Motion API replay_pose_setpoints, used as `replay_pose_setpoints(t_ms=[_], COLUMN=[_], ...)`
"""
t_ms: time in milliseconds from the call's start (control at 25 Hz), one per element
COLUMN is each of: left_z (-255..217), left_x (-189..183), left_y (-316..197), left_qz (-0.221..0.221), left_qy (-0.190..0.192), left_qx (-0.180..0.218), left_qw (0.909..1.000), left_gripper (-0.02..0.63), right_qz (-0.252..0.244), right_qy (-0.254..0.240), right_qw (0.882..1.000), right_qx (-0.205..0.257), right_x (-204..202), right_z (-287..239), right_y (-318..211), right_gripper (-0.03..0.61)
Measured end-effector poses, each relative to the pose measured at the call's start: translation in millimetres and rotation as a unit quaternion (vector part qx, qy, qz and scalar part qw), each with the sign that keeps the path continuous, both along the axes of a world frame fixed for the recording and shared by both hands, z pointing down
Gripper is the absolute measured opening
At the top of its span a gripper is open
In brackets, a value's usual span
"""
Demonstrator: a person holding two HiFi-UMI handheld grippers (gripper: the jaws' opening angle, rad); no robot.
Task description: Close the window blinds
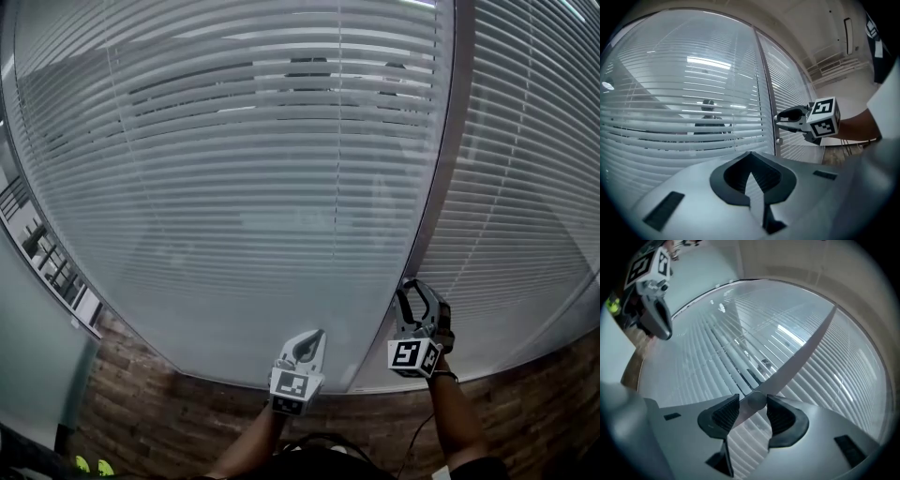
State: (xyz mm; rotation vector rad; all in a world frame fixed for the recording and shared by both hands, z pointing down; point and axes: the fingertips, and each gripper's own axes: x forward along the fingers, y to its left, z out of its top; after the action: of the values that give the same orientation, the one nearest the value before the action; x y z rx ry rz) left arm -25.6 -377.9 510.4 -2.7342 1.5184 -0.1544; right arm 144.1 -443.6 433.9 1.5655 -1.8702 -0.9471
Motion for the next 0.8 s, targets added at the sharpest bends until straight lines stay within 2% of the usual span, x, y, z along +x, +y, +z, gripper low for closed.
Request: replay_pose_setpoints(t_ms=[80, 160, 320, 400, 520, 600, 680, 760, 800], left_z=[2, 2, 9, 9, 9, 7, 10, 14, 15], left_x=[1, 2, -1, -5, -8, -7, -5, -5, -5], left_y=[2, 3, 1, -2, -4, -3, -1, 0, 0], left_qz=[0.002, 0.005, 0.016, 0.013, 0.006, 0.004, 0.008, 0.011, 0.012], left_qy=[-0.008, -0.002, 0.057, 0.072, 0.068, 0.065, 0.059, 0.054, 0.052], left_qx=[-0.011, -0.015, -0.043, -0.057, -0.056, -0.05, -0.05, -0.051, -0.05], left_qw=[0.9999, 0.9999, 0.9973, 0.9957, 0.9961, 0.9966, 0.997, 0.9972, 0.9974], left_gripper=[-0.006, -0.006, -0.006, -0.006, -0.006, -0.006, -0.006, -0.006, -0.006], right_qz=[-0.005, -0.013, -0.024, -0.024, -0.017, -0.005, -0.003, -0.009, -0.011], right_qy=[-0.096, -0.19, -0.303, -0.353, -0.435, -0.474, -0.493, -0.496, -0.487], right_qw=[0.995, 0.981, 0.952, 0.934, 0.898, 0.879, 0.868, 0.867, 0.872], right_qx=[-0.016, -0.03, -0.03, -0.04, -0.059, -0.059, -0.056, -0.053, -0.052], right_x=[5, 10, 13, 16, 20, 23, 23, 23, 22], right_z=[-2, -3, -13, -12, -8, -6, -6, -5, -5], right_y=[-1, -6, -7, -9, -13, -11, -10, -10, -11], right_gripper=[0.164, 0.164, 0.164, 0.163, 0.163, 0.146, 0.129, 0.127, 0.127])
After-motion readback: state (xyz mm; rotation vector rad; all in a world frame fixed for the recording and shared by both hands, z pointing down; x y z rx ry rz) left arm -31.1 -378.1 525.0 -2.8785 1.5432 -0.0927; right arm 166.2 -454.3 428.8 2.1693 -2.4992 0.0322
